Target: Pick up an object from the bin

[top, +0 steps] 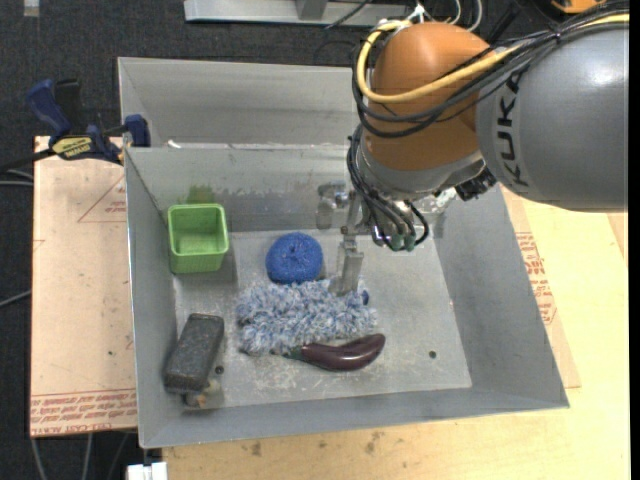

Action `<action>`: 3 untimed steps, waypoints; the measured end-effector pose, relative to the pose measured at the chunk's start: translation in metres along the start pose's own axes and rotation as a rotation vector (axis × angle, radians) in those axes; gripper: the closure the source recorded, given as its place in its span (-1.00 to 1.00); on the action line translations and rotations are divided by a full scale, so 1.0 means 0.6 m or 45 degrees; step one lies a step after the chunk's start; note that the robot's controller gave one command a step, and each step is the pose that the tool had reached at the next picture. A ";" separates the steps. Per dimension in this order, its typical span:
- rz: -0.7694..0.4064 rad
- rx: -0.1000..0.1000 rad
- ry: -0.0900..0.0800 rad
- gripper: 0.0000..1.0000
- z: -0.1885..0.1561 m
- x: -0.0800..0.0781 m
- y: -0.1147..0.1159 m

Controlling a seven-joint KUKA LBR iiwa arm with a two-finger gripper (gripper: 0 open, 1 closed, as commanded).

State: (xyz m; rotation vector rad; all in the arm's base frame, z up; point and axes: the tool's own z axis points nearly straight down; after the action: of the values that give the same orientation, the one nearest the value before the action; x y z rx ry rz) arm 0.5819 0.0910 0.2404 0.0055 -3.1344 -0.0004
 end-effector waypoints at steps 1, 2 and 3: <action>0.002 -0.001 -0.010 -1.00 -0.008 -0.002 -0.001; -0.062 -0.001 -0.020 -1.00 0.049 -0.001 0.018; -0.134 0.000 -0.009 -1.00 0.110 0.019 0.038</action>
Offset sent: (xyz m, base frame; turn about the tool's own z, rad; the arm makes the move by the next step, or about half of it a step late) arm -0.0043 0.0229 -0.0679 -0.1016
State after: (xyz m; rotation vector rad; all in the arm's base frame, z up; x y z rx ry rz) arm 0.5697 0.1136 0.1743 0.1707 -3.1369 -0.0011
